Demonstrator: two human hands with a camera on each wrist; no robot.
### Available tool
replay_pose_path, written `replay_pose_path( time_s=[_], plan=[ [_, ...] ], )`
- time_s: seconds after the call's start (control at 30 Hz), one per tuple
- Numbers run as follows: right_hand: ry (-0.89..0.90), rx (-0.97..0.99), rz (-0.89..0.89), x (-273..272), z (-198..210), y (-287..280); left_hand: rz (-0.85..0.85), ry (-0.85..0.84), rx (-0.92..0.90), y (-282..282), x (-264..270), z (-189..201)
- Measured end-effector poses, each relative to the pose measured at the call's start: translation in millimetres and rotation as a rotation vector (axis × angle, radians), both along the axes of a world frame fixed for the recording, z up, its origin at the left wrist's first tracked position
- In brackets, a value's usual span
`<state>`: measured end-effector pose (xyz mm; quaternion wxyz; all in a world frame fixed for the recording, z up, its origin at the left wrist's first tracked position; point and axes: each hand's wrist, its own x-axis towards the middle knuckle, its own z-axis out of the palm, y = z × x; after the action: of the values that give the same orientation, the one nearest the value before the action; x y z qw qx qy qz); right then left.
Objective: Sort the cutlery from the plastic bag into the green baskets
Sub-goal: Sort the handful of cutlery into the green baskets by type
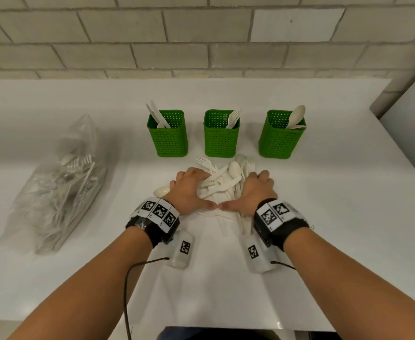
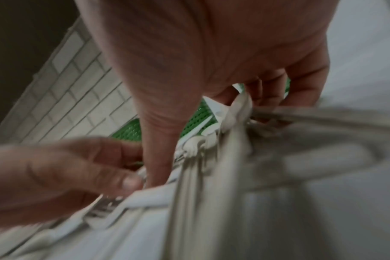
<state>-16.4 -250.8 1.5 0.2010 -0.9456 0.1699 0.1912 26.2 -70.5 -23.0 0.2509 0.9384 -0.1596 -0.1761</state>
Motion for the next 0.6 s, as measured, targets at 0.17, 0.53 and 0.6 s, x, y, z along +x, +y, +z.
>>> replay_pose_path(
  time_s=[0.17,0.53,0.6],
  plan=[
    [-0.056,0.185,-0.067,8,-2,13,-0.018,0.048,-0.138,4,1,-2],
    [-0.246,0.548,-0.236,-7,-11,-21,0.126,-0.103,-0.377,6,-1,20],
    [-0.325,0.610,-0.225,-15,-10,-24,0.119,0.020,-0.582,-2,-6,30]
  ],
)
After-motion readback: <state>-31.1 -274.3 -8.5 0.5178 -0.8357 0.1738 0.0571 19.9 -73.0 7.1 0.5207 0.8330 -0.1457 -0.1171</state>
